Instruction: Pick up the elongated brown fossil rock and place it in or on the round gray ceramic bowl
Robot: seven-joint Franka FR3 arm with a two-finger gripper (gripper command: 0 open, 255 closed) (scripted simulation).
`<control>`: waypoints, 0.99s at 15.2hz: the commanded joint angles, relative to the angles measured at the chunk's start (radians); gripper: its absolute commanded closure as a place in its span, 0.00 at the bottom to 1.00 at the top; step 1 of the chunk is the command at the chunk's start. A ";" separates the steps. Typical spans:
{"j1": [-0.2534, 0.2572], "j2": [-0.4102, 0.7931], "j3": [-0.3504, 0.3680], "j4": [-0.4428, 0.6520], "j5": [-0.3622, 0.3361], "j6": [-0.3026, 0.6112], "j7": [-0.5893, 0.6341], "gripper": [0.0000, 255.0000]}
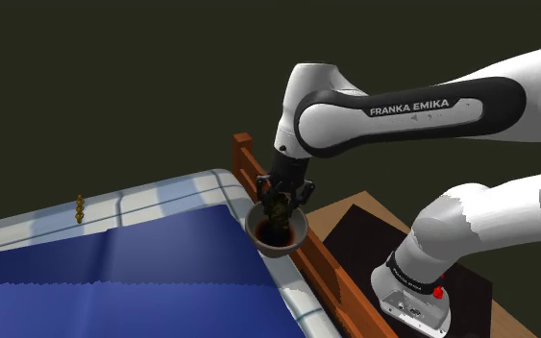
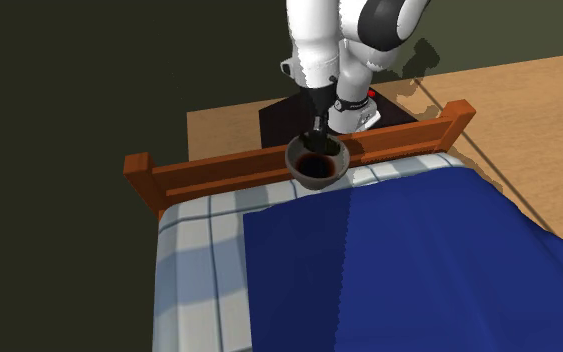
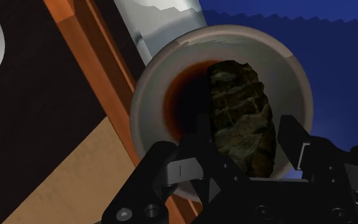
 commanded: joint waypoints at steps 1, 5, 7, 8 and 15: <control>-0.001 0.014 0.012 -0.016 0.008 0.031 -0.007 1.00; -0.003 0.046 0.039 -0.048 0.026 0.094 -0.020 1.00; -0.003 0.051 0.043 -0.053 0.028 0.103 -0.022 1.00; -0.003 0.051 0.043 -0.052 0.028 0.103 -0.022 1.00; -0.003 0.051 0.043 -0.052 0.028 0.103 -0.022 0.00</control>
